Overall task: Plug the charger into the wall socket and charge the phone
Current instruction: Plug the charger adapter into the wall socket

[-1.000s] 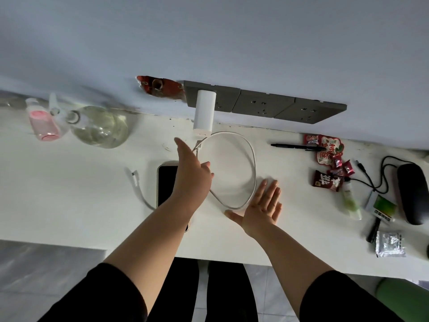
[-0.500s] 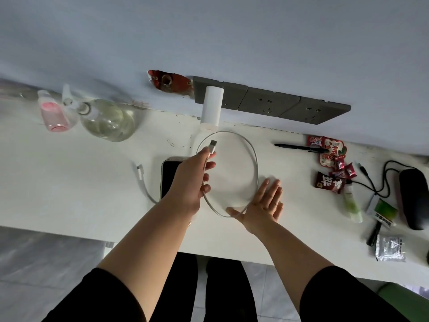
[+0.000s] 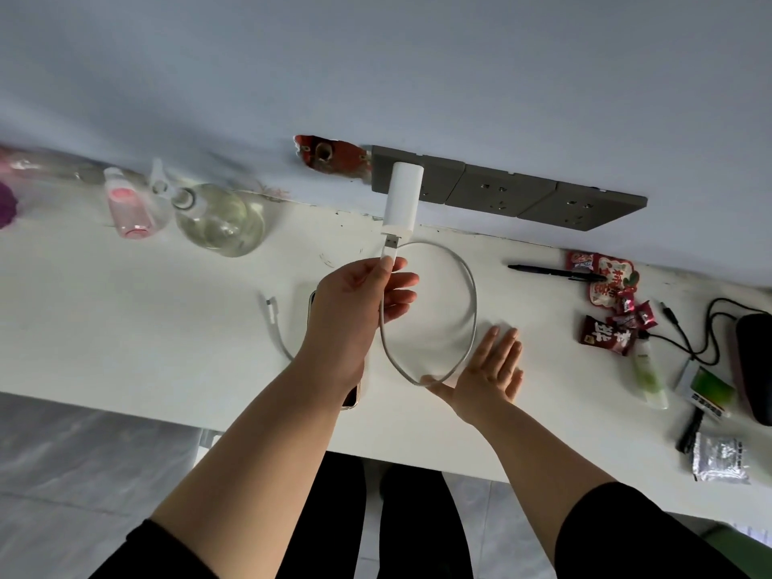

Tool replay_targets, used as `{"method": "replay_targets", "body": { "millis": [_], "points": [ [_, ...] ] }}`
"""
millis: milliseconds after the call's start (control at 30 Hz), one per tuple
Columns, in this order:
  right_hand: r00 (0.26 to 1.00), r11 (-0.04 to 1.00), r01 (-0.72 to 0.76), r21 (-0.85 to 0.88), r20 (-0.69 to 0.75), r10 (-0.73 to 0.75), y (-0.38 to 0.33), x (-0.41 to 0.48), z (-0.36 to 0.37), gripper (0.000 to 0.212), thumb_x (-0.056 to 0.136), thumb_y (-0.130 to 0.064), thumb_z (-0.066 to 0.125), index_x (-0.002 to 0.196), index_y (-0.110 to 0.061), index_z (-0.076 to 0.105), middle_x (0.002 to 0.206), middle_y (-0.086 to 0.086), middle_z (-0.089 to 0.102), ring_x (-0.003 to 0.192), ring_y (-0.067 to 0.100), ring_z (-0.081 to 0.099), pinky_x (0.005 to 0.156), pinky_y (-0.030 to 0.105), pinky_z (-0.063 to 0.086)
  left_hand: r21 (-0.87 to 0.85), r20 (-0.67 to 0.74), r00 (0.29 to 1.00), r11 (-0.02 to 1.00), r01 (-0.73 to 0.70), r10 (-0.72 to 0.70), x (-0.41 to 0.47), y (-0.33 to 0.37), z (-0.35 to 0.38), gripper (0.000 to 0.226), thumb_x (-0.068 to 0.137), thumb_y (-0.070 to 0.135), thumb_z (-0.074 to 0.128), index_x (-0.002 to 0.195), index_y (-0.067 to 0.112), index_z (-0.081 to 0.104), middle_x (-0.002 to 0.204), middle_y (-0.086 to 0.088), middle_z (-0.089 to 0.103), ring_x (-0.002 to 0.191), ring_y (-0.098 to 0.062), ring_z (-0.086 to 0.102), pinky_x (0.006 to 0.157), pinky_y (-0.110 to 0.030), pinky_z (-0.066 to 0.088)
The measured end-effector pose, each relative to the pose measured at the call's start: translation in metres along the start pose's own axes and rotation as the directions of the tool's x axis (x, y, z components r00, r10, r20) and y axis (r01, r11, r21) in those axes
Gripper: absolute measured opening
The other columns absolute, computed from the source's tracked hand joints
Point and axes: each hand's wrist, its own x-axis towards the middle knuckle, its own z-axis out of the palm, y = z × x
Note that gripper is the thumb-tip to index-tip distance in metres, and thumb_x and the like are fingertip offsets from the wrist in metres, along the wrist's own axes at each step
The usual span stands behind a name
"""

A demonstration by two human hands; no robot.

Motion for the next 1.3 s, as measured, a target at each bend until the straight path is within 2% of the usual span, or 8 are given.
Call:
{"method": "replay_targets", "body": {
  "millis": [200,600,800,967,1300],
  "points": [
    [1.0,1.0,0.0,-0.014,0.0,0.0,0.001,0.001,0.001,0.141,0.057,-0.085,0.054,0.127,-0.015,-0.046,0.148,0.013,-0.043,0.141,0.03,-0.033,0.118,0.048,-0.006,0.002,0.027,0.999,1.0,0.026,-0.027,0.005,-0.001,0.001,0.022,0.095,0.018,0.053,0.091,0.005,0.07,0.073,-0.004,0.071,0.056,-0.009,0.064,0.06,-0.018,0.056],
    [1.0,1.0,-0.013,-0.027,-0.004,0.013,0.001,0.004,0.004,0.143,0.054,-0.087,0.053,0.126,-0.016,-0.047,0.147,0.013,-0.045,0.141,0.029,-0.033,0.118,0.048,-0.006,-0.093,0.032,0.998,0.994,0.053,-0.05,0.006,0.001,0.004,0.019,0.094,0.016,0.054,0.094,0.004,0.068,0.084,-0.009,0.073,0.065,-0.011,0.07,0.063,-0.018,0.057],
    [1.0,1.0,-0.005,-0.028,-0.009,0.004,0.002,0.003,0.005,0.142,0.055,-0.087,0.053,0.127,-0.015,-0.046,0.148,0.013,-0.044,0.141,0.03,-0.032,0.118,0.048,-0.005,-0.123,0.037,0.999,0.992,0.038,-0.034,0.009,-0.001,0.004,0.019,0.094,0.014,0.054,0.094,0.001,0.068,0.084,-0.01,0.073,0.07,-0.013,0.071,0.068,-0.02,0.059],
    [1.0,1.0,-0.007,-0.027,-0.009,0.007,0.001,0.003,0.004,0.142,0.055,-0.086,0.054,0.127,-0.015,-0.046,0.148,0.013,-0.043,0.142,0.03,-0.031,0.118,0.047,-0.005,-0.156,0.037,0.999,0.987,0.041,-0.036,0.014,-0.001,0.005,0.018,0.094,0.012,0.055,0.092,0.0,0.069,0.077,-0.007,0.075,0.069,-0.013,0.072,0.065,-0.019,0.058],
    [1.0,1.0,-0.006,-0.021,-0.02,0.006,0.001,0.004,0.005,0.142,0.054,-0.086,0.055,0.128,-0.016,-0.044,0.149,0.013,-0.042,0.142,0.029,-0.03,0.118,0.047,-0.005,-0.139,0.053,0.998,0.99,0.03,-0.023,0.02,0.0,0.006,0.02,0.094,0.012,0.053,0.094,-0.002,0.067,0.081,-0.011,0.073,0.069,-0.013,0.072,0.066,-0.02,0.058]
  ]
}}
